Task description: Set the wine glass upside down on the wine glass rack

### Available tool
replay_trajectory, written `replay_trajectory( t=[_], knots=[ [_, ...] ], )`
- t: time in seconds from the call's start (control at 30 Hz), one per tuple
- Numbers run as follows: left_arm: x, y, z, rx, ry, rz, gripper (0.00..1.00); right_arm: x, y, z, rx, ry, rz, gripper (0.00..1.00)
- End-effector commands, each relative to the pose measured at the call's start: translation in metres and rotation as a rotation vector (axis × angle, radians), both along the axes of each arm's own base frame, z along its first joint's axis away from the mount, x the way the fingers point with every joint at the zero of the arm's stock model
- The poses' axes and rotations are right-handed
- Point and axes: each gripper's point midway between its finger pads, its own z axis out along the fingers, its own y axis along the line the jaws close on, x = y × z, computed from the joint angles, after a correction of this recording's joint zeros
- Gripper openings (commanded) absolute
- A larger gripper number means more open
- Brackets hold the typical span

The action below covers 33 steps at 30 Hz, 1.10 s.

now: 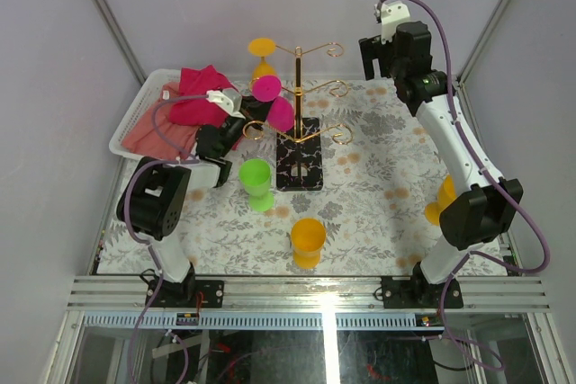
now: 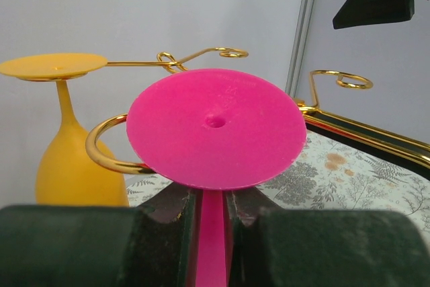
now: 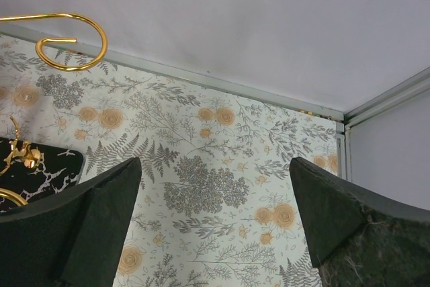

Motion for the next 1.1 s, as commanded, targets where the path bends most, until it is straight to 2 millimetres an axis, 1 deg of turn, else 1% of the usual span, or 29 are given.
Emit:
replay_trajectory(
  t=[0.0,0.27,0.63,0.7,0.83,0.93,1.0,1.07],
  knots=[
    [0.005,0.002,0.028,-0.043,-0.102,0.026,0.0,0.008,-0.006,0.035,0.008,-0.1,-0.021,0.99],
    [0.025,0.011,0.028,-0.046,-0.093,0.11,0.0,0.01,-0.006,0.03,0.009,-0.091,-0.015,0.99],
    [0.039,0.024,0.014,0.002,-0.08,0.216,0.0,0.014,-0.004,0.025,0.016,-0.083,-0.008,0.99],
    [0.039,0.029,0.014,-0.004,-0.08,0.235,0.0,0.015,-0.005,0.024,0.017,-0.081,-0.01,0.99],
    [0.036,0.046,0.018,-0.02,-0.082,0.277,0.0,0.016,-0.003,0.025,0.028,-0.081,-0.007,0.99],
    [0.03,0.057,0.021,-0.032,-0.084,0.292,0.0,0.015,-0.002,0.024,0.039,-0.078,-0.002,0.99],
    [0.025,0.062,0.023,-0.029,-0.09,0.299,0.0,0.015,-0.001,0.024,0.045,-0.077,-0.001,0.99],
    [0.02,0.065,0.021,-0.018,-0.086,0.305,0.0,0.015,0.0,0.023,0.049,-0.077,0.0,0.99]
  ],
)
